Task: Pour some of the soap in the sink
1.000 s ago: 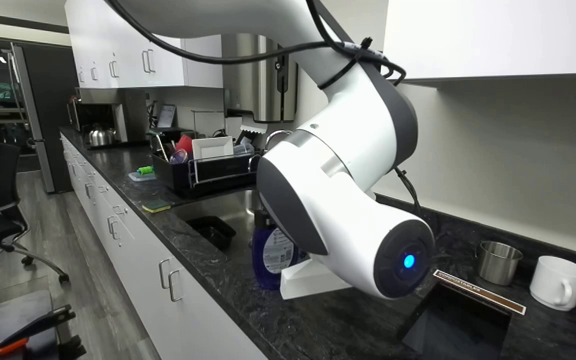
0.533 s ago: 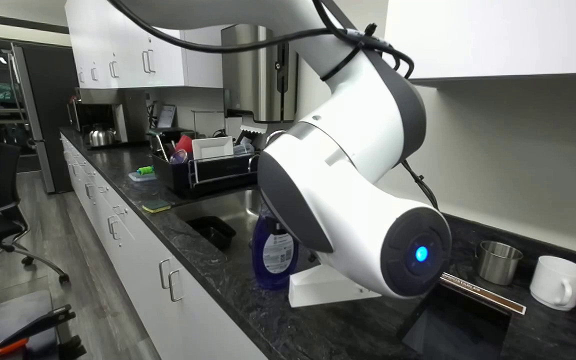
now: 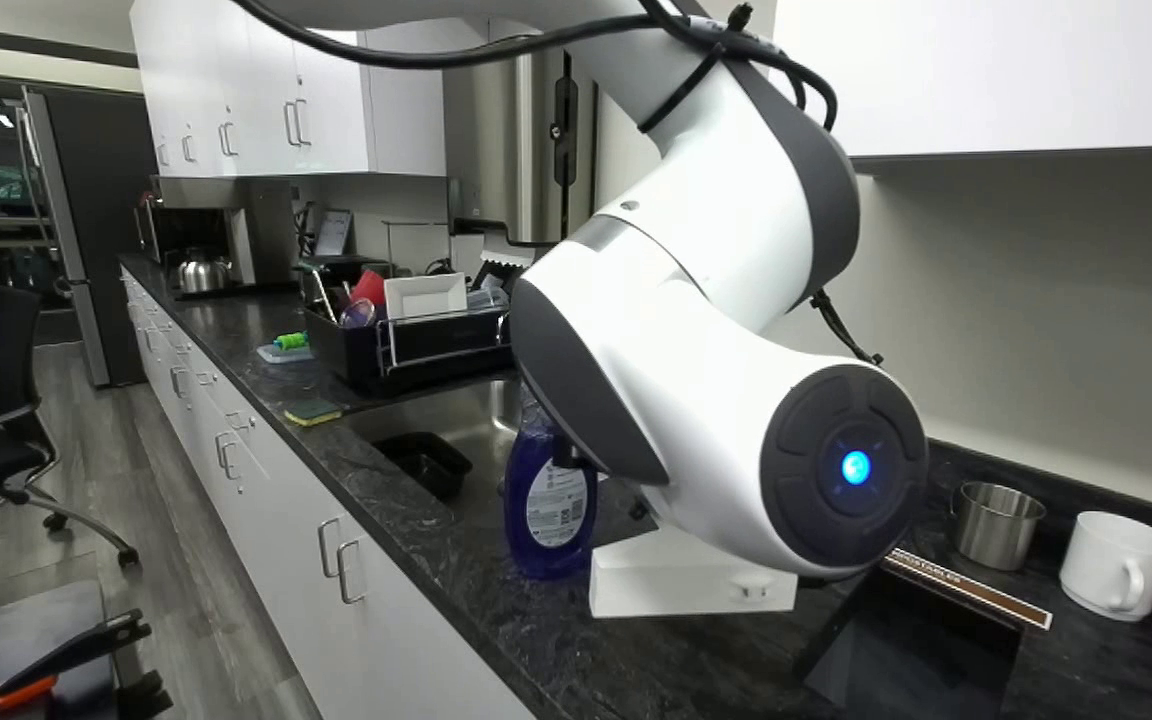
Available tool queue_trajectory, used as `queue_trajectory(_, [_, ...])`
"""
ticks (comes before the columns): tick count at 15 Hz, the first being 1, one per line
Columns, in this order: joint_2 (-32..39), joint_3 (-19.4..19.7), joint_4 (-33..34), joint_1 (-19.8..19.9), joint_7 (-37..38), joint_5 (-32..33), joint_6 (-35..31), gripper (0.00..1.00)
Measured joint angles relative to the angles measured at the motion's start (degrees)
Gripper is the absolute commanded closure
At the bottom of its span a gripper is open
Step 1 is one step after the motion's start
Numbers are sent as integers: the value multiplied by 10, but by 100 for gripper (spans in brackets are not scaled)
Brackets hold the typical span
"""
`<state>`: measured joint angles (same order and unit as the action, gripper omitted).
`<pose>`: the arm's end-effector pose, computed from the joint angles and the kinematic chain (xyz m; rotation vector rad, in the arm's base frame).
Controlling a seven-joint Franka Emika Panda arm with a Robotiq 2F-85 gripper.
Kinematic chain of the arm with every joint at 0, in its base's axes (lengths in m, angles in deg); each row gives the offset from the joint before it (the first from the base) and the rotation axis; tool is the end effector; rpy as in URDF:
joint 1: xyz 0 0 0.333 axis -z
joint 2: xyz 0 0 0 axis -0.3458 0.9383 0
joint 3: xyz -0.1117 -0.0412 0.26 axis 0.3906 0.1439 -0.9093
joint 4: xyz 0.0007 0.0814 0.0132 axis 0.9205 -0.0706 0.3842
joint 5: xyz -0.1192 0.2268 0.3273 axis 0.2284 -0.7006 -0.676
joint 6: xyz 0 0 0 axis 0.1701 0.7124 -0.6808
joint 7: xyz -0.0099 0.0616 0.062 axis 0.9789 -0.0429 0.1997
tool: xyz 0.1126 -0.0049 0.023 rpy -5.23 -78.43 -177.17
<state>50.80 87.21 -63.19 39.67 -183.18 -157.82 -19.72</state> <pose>0.4940 -0.2914 0.1818 -2.0806 -1.0316 -1.2542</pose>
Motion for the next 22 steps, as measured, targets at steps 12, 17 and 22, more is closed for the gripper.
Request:
queue_trajectory(12, [-31,-3,-32,-1,55,-20,-115,0])
queue_trajectory(17, [-50,-17,-51,-20,85,-20,-177,0])
queue_trajectory(22, [-65,-30,-71,-46,111,-19,-253,0])
